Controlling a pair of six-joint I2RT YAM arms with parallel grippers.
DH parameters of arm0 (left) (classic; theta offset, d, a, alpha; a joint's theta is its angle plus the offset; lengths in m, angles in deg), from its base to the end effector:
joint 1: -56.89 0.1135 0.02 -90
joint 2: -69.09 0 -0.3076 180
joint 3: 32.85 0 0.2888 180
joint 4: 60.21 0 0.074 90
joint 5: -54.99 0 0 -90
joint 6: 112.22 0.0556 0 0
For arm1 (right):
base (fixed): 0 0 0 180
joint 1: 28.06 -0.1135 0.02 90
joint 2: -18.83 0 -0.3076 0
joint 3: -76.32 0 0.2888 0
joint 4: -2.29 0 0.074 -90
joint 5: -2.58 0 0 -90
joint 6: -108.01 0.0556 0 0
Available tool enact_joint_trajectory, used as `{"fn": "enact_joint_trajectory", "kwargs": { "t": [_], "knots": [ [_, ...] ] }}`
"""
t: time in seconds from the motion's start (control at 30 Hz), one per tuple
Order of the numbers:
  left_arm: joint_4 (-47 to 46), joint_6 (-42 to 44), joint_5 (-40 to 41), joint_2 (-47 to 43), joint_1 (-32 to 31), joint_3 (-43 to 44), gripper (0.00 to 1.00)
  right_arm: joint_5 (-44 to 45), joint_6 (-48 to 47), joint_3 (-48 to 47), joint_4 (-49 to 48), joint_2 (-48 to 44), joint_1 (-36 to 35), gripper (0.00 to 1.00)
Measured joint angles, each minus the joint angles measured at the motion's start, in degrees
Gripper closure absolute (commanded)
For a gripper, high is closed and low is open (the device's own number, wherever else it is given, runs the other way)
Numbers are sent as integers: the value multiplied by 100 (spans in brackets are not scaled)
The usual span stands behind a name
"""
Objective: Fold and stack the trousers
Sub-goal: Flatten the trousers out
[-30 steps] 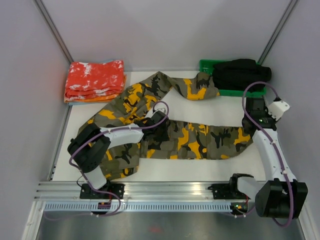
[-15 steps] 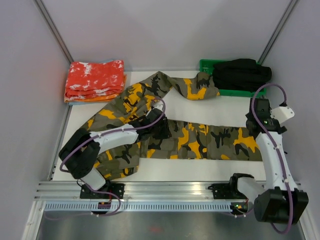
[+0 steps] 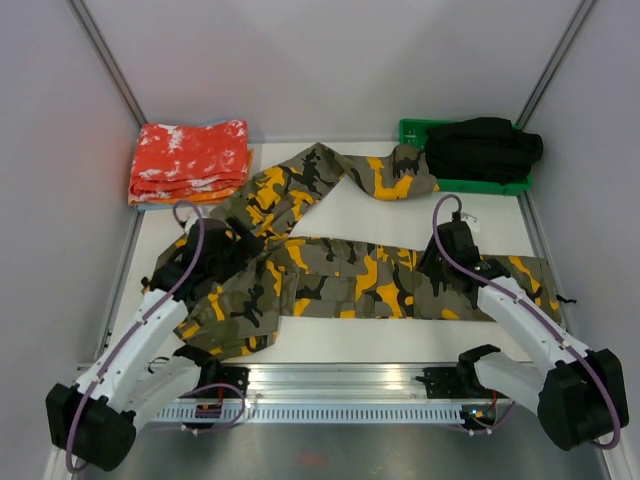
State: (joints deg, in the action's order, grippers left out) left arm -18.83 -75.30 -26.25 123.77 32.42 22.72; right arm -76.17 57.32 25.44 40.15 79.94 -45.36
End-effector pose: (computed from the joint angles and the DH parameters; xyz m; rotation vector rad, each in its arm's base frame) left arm 0.2119 -0.0871 0.2852 -0.6538 2.2319 -0.5324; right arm 0.2338 0.0614 0.2359 0.5469 2.3381 0.2276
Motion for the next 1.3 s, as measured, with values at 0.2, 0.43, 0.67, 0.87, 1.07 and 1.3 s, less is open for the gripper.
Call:
{"fn": "enact_joint_trajectory", "kwargs": {
  "t": [0.2,0.43,0.67,0.87,1.07,1.3],
  "knots": [
    [763,-155,-28,-179,1853,-400,0,-592,0,726,-452,83,-391,52],
    [1222,33,-79,562,3440,-168,0,-1139,-179,911,-1106,844,-446,7],
    [1331,74,11,1025,4588,83,0,-1147,-319,566,-1355,1456,-461,7],
    [1462,66,310,1043,5156,11,0,-1161,-472,389,-1427,1698,-461,7],
    [1110,66,254,1257,5779,-483,0,-1176,-566,262,-1274,1779,-461,7],
    [533,92,144,1539,5849,-809,3,-1174,-546,234,-977,1698,-461,7]
  ]
}}
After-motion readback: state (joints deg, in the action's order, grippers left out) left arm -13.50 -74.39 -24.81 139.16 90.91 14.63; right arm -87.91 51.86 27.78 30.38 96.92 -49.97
